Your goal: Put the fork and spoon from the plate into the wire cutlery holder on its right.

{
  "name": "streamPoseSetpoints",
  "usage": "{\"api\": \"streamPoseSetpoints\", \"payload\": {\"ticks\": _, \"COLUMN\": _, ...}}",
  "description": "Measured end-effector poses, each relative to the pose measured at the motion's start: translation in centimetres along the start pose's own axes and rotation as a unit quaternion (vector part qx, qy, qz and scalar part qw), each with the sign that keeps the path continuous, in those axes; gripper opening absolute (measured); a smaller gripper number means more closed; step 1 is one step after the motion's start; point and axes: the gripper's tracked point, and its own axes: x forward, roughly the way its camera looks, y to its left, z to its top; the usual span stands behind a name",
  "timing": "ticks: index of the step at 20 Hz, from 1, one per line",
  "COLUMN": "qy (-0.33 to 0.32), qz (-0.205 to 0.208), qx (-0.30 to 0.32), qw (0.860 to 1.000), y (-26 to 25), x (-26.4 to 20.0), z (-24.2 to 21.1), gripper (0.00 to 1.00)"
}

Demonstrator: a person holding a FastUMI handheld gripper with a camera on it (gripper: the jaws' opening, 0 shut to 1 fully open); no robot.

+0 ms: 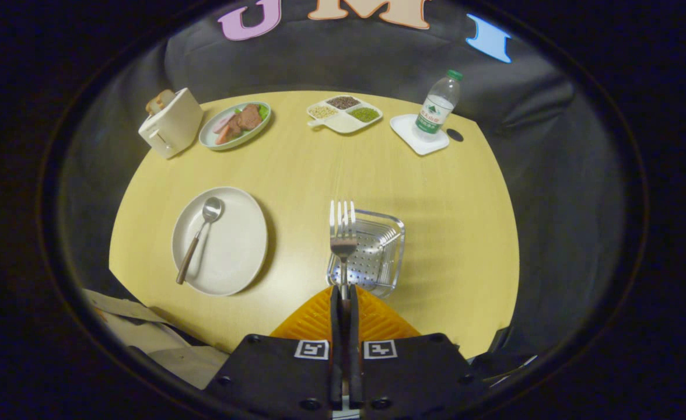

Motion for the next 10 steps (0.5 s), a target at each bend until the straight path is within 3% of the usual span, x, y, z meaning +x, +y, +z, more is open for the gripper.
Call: {"api": "streamPoseSetpoints", "payload": {"ticks": 10, "qy": 0.056, "qz": 0.006, "qx": 0.011, "qw": 0.998, "y": -1.4, "x": 0.5, "z": -1.2, "gripper": 0.11}}
